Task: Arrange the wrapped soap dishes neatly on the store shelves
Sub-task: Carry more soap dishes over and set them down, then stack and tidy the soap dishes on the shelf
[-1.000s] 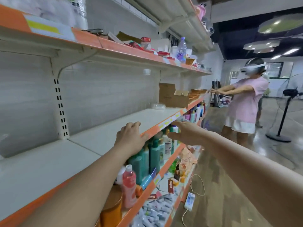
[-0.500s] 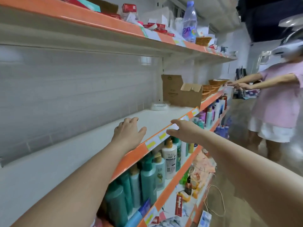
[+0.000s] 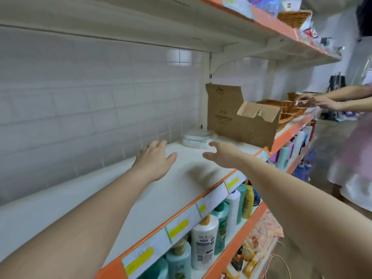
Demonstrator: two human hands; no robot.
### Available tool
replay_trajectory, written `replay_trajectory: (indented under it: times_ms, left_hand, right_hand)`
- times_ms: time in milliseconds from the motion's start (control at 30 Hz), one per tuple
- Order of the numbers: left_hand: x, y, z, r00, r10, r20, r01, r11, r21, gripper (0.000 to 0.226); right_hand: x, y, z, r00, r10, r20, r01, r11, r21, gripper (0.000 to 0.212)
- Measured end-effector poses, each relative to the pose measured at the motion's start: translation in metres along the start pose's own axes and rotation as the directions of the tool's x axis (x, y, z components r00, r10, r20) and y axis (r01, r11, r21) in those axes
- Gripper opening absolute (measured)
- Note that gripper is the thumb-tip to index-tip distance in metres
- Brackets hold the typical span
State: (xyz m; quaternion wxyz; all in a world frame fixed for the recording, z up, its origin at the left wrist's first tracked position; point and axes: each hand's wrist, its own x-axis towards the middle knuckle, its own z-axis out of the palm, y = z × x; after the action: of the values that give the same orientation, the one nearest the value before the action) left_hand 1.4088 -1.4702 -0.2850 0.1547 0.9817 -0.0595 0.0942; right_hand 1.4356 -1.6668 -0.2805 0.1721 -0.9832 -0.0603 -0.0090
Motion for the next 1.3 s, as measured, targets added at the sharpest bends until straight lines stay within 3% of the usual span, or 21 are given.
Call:
replay_trajectory:
  times_ms: [200, 400, 500, 567, 667, 833, 1000, 1300]
  left_hand:
    - [0.068, 0.030, 0.032, 0.994, -0.108, 0.001, 0.108, 0.994, 0.029, 0.060]
    - [0.120, 0.056, 0.057, 0.989, -0.146, 0.004, 0.145, 0.988, 0.049, 0.056]
    - [0.126, 0.055, 0.063, 0.980, -0.201, -0.005, 0.201, 0.977, 0.072, 0.054]
    - [0.126, 0.052, 0.064, 0.970, -0.241, -0.016, 0.242, 0.967, 0.086, 0.054]
    - [0.117, 0.046, 0.063, 0.955, -0.296, -0.025, 0.297, 0.950, 0.094, 0.054]
    - [0.082, 0.033, 0.045, 0.918, -0.387, -0.084, 0.395, 0.910, 0.125, 0.056]
    - [0.006, 0.010, 0.002, 0.861, -0.474, -0.184, 0.498, 0.859, 0.120, 0.057]
    - [-0.254, -0.042, -0.094, 0.660, -0.638, -0.397, 0.721, 0.686, 0.096, 0.060]
  right_hand:
    - [0.101, 0.038, 0.007, 0.993, -0.113, -0.017, 0.113, 0.994, -0.009, 0.054]
    - [0.179, 0.066, 0.002, 0.988, -0.157, 0.002, 0.157, 0.987, 0.026, 0.078]
    - [0.202, 0.074, 0.005, 0.981, -0.162, 0.109, 0.148, 0.981, 0.129, 0.092]
    - [0.209, 0.078, 0.009, 0.975, -0.162, 0.149, 0.133, 0.973, 0.190, 0.091]
    - [0.207, 0.079, 0.014, 0.980, -0.174, 0.099, 0.150, 0.966, 0.209, 0.084]
    - [0.175, 0.053, 0.013, 0.961, -0.269, 0.064, 0.242, 0.930, 0.276, 0.079]
    - [0.113, -0.018, 0.013, 0.909, -0.416, 0.032, 0.392, 0.877, 0.278, 0.075]
    - [-0.112, -0.195, 0.037, 0.680, -0.733, -0.019, 0.684, 0.624, 0.379, 0.066]
